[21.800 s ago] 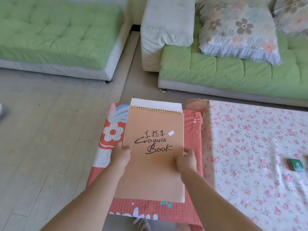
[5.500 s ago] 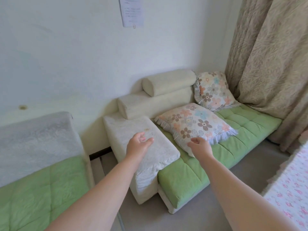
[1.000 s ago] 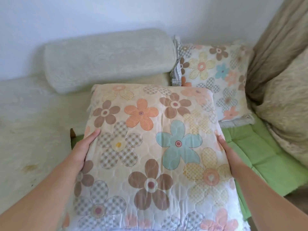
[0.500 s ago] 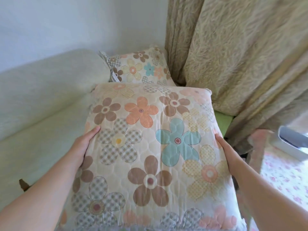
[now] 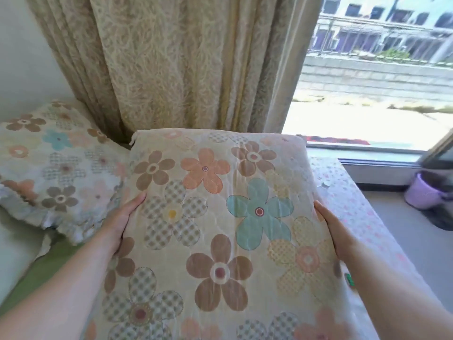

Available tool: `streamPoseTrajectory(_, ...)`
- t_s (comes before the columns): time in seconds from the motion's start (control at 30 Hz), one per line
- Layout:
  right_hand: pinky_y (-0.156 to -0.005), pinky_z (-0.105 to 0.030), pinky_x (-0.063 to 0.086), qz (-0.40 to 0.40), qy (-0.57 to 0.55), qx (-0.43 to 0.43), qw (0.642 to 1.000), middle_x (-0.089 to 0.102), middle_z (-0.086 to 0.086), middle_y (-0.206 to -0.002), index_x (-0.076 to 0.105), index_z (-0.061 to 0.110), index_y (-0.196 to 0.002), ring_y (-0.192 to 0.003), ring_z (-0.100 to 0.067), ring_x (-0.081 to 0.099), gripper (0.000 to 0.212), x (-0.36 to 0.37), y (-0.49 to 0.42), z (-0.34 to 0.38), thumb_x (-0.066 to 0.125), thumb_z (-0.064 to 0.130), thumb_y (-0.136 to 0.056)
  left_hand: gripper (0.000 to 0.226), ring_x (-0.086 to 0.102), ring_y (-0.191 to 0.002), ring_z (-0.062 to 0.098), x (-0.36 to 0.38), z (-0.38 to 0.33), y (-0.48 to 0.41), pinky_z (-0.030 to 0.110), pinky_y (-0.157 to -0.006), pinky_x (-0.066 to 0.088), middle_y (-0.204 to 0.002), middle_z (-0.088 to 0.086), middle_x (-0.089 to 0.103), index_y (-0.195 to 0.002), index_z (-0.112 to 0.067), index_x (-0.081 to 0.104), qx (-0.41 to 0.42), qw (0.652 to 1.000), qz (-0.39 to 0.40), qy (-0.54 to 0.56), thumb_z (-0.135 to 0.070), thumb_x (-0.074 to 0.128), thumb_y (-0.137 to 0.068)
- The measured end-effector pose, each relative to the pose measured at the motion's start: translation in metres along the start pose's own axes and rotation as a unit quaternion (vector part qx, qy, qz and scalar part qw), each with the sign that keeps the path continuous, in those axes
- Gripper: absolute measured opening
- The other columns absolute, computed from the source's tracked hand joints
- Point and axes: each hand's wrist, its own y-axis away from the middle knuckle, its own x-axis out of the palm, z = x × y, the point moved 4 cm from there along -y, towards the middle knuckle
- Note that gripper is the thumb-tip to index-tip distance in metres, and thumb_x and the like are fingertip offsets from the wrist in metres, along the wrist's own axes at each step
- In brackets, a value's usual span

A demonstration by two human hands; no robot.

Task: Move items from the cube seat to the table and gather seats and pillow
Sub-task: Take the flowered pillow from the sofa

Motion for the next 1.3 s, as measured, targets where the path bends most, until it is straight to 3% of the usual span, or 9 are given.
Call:
streamPoseTrajectory(0.2,-0.085,-0.037,0.049,-0.143,-0.017,-0.084,0.986,0.076,-0.002,-0.097,0.07,0.029,-0.103,-0.091,-0.02,0.068,0.036,-0.104,0.11,-0.012,0.058,0.055,-0.08,0.08,0.065,-0.111,0.03,0.112,0.022,-0.009,0.052,-0.102,0.044,-0.118,0.007,0.07,-0.118,-0.023,0.067,-0.018,0.989,0.133,-0.056,-0.058,0.085,-0.048)
streamPoseTrajectory(0.27,-0.092,-0.038,0.048,-0.185,-0.05,-0.094,0.977,0.073,-0.003,-0.106,0.067,0.029,-0.115,-0.102,-0.021,0.065,0.055,-0.143,0.15,-0.028,0.063,0.062,-0.071,0.068,0.066,-0.107,0.03,0.166,0.032,0.016,0.05,-0.101,0.045,-0.115,0.009,0.071,-0.116,-0.02,0.068,-0.021,0.98,0.184,-0.078,-0.053,0.081,-0.058)
streamPoseTrajectory(0.37,-0.093,-0.04,0.048,-0.267,-0.09,-0.091,0.955,0.075,-0.004,-0.102,0.071,0.026,-0.109,-0.103,-0.024,0.065,0.052,-0.187,0.21,-0.055,0.063,0.061,-0.072,0.038,0.071,-0.092,0.025,0.228,0.054,0.052,0.042,-0.091,0.051,-0.106,0.008,0.073,-0.115,-0.019,0.067,-0.018,0.962,0.256,-0.092,-0.039,0.063,-0.083)
streamPoseTrajectory(0.47,-0.101,-0.046,0.045,-0.341,-0.095,-0.075,0.932,0.074,-0.008,-0.106,0.074,0.026,-0.104,-0.105,-0.028,0.066,0.076,-0.229,0.275,-0.094,0.072,0.075,-0.045,0.042,0.067,-0.102,0.03,0.271,0.087,0.085,0.044,-0.086,0.051,-0.115,0.012,0.069,-0.12,-0.018,0.065,-0.044,0.95,0.293,-0.1,-0.037,0.066,-0.082)
streamPoseTrajectory(0.57,-0.091,-0.041,0.05,-0.402,-0.111,-0.079,0.905,0.075,-0.005,-0.098,0.075,0.023,-0.098,-0.095,-0.023,0.069,0.058,-0.256,0.343,-0.124,0.068,0.068,-0.062,0.047,0.067,-0.1,0.034,0.315,0.121,0.119,0.046,-0.086,0.054,-0.114,0.016,0.069,-0.116,-0.015,0.067,-0.077,0.933,0.333,-0.115,-0.04,0.071,-0.076)
streamPoseTrajectory(0.67,-0.094,-0.042,0.049,-0.469,-0.14,-0.068,0.87,0.075,-0.006,-0.097,0.074,0.022,-0.097,-0.094,-0.025,0.069,0.054,-0.282,0.41,-0.153,0.065,0.066,-0.067,0.038,0.073,-0.077,0.028,0.369,0.151,0.161,0.039,-0.065,0.06,-0.098,0.013,0.075,-0.111,-0.017,0.068,-0.102,0.893,0.409,-0.158,-0.042,0.063,-0.083)
streamPoseTrajectory(0.8,-0.104,-0.046,0.043,-0.534,-0.18,-0.06,0.824,0.073,-0.004,-0.11,0.071,0.03,-0.108,-0.105,-0.027,0.066,0.082,-0.318,0.495,-0.216,0.069,0.082,-0.044,0.033,0.073,-0.062,0.023,0.436,0.189,0.218,0.034,-0.05,0.058,-0.078,0.008,0.076,-0.111,-0.017,0.065,-0.129,0.831,0.498,-0.211,-0.04,0.053,-0.09)
streamPoseTrajectory(1.13,-0.104,-0.042,0.043,-0.67,-0.298,-0.086,0.674,0.071,-0.002,-0.113,0.068,0.026,-0.11,-0.107,-0.023,0.064,0.095,-0.258,0.636,-0.317,0.075,0.077,-0.03,0.038,0.072,-0.064,0.024,0.526,0.277,0.343,0.033,-0.053,0.058,-0.082,0.01,0.075,-0.112,-0.019,0.066,-0.144,0.694,0.616,-0.343,-0.045,0.059,-0.085)
streamPoseTrajectory(1.3,-0.104,-0.04,0.042,-0.706,-0.34,-0.1,0.614,0.07,-0.001,-0.111,0.067,0.025,-0.114,-0.106,-0.022,0.064,0.098,-0.225,0.702,-0.364,0.074,0.077,-0.032,0.051,0.071,-0.074,0.029,0.543,0.315,0.42,0.04,-0.067,0.059,-0.107,0.017,0.07,-0.117,-0.02,0.066,-0.147,0.638,0.649,-0.387,-0.051,0.066,-0.076)
